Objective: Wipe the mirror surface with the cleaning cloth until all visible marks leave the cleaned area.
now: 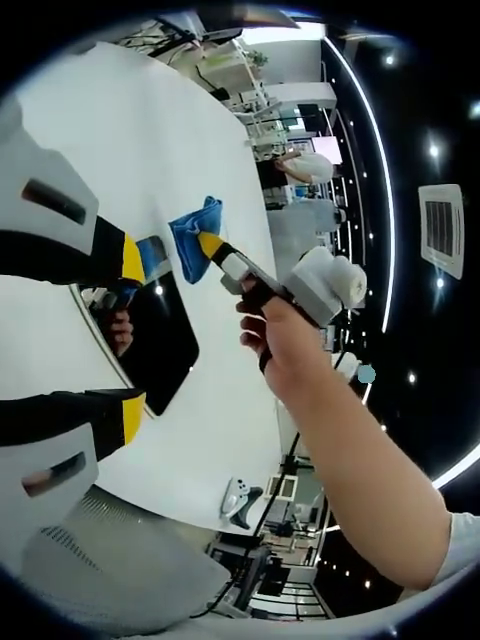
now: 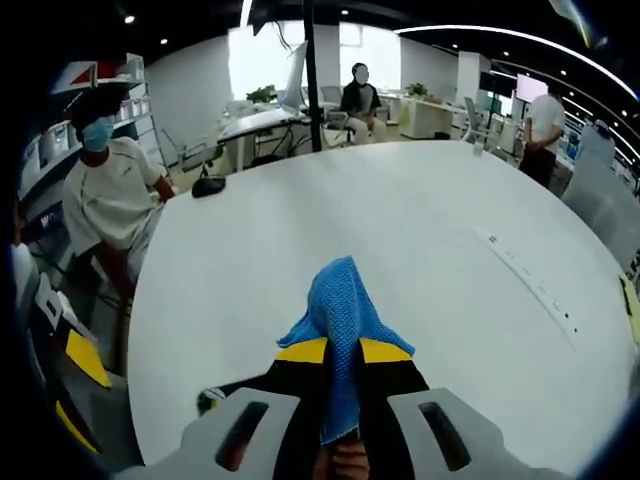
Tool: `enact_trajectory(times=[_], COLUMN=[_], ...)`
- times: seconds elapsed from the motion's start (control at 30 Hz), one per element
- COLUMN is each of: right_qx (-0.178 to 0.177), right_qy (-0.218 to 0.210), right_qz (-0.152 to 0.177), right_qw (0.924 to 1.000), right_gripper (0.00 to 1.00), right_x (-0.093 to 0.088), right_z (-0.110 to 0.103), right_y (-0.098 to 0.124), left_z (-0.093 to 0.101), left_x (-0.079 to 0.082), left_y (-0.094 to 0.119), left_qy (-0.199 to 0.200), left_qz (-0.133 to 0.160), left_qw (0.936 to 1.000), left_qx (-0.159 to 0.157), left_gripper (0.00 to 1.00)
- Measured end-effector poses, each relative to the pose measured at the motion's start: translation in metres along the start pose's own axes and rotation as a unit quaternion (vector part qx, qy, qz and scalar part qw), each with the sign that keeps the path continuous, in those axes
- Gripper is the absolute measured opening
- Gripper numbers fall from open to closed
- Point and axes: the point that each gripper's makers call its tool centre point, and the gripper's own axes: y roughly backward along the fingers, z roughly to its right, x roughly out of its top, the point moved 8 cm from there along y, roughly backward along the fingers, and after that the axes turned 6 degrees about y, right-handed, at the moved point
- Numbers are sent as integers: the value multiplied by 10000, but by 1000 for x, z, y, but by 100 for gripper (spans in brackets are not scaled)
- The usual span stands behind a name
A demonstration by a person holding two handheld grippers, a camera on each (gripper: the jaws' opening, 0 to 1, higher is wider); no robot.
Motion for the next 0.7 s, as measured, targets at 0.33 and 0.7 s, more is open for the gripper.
enact_trajectory(times=[0.33, 0.7], right_qx=[82, 193], right_qy=[-10, -148], right_qz=[-145, -301], right_qw=[9999, 9993], right_gripper=[6, 6], right_x=[-7, -21], right_z=[2, 0], right_y=[-10, -21], left_z=[-1, -1], left_x=[-1, -1], left_y=[0, 0], left_qy=[30, 40], left_qz=[-4, -16], left_qw=[10000, 10000], left_qx=[31, 7], left_gripper=[39, 39])
